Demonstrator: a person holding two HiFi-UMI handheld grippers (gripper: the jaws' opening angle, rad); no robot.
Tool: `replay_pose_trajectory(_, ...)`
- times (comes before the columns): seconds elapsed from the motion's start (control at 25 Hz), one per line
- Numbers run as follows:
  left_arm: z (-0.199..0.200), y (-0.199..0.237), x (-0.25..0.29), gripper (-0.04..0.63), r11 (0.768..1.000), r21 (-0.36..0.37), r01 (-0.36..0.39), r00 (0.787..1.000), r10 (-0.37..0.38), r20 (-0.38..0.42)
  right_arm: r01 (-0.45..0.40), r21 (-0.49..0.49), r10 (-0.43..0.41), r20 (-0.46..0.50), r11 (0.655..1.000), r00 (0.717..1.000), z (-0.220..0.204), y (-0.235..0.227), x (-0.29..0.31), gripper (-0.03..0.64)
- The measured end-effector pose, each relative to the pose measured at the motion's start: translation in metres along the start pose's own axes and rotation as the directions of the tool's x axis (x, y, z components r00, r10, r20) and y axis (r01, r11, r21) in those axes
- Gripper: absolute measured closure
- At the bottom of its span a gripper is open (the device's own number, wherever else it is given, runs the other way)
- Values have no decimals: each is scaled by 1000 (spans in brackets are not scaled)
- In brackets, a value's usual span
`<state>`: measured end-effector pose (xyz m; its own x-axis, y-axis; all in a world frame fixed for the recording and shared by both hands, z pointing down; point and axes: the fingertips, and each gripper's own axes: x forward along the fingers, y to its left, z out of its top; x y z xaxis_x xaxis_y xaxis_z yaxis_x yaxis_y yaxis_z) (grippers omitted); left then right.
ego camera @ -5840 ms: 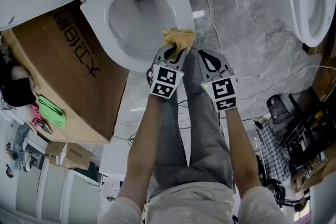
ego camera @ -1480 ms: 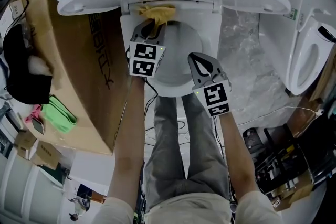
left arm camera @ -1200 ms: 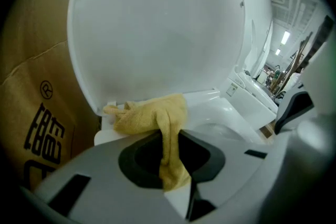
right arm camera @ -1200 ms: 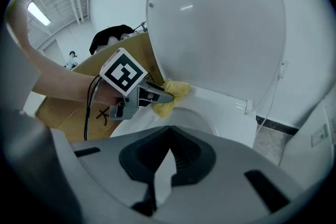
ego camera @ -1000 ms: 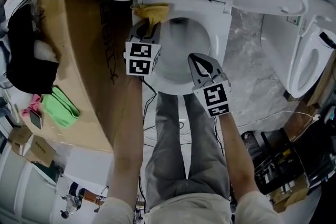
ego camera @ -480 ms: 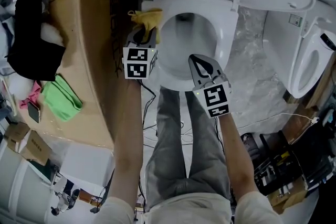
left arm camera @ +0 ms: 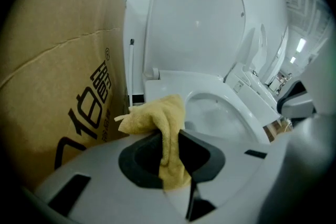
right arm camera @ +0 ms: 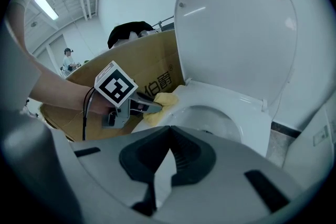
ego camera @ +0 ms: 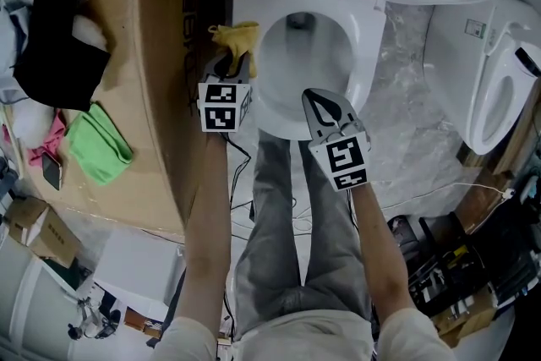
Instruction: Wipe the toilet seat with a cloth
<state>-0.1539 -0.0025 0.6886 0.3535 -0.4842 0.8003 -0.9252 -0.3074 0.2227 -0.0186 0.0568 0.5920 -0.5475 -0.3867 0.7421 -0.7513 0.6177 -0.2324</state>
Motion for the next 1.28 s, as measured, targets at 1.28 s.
replay_pose_trajectory(1.28,113,-113,-209,512,984,135,118,975,-140,172,119,56,-127,175,991,976,95,18,-173,611)
